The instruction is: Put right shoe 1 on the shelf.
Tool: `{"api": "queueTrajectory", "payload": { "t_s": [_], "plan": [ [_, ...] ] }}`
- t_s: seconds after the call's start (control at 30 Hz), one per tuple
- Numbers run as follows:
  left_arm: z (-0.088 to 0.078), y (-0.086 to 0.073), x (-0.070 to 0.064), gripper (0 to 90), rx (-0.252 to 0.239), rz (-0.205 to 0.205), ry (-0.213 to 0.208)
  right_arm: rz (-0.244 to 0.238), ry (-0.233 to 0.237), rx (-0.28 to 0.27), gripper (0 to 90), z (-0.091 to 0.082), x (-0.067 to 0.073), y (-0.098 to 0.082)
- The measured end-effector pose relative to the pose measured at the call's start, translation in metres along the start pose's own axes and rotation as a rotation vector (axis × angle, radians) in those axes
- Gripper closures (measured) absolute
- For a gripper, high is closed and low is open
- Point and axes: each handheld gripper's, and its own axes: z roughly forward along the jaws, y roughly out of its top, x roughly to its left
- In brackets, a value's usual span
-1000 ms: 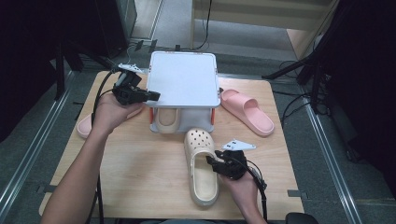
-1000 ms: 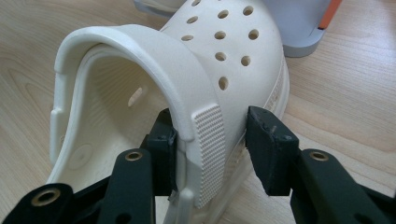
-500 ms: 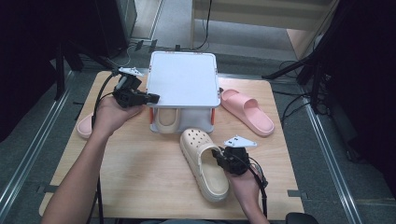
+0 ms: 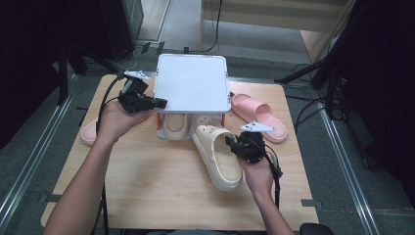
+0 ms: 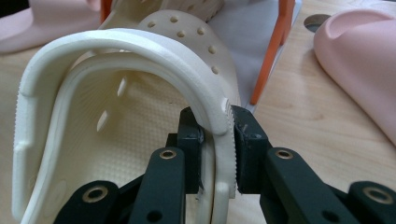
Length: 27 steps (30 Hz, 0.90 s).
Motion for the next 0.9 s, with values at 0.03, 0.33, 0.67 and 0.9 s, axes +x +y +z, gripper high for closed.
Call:
{"api": "queueTrajectory", "payload": {
  "t_s": [0.03, 0.33, 0.67, 0.9],
  "plan": [
    [0.0, 0.0, 0.0, 89.4, 0.0, -0.001, -0.003, 0.005, -0.006, 0.001, 76.7, 0.004, -0.001, 0.003],
    [0.0, -0.001, 0.002, 89.3, -0.003, -0.007, -0.016, 0.026, -0.042, 0.018, 76.5, 0.037, -0.002, 0.018],
    [0.0, -0.001, 0.003, 89.3, -0.004, -0.007, -0.019, 0.05, -0.108, 0.022, 72.4, 0.066, 0.006, 0.018],
    [-0.001, -0.001, 0.004, 89.2, -0.006, -0.007, -0.02, 0.039, -0.077, 0.029, 65.4, 0.068, 0.01, 0.018]
  ]
}}
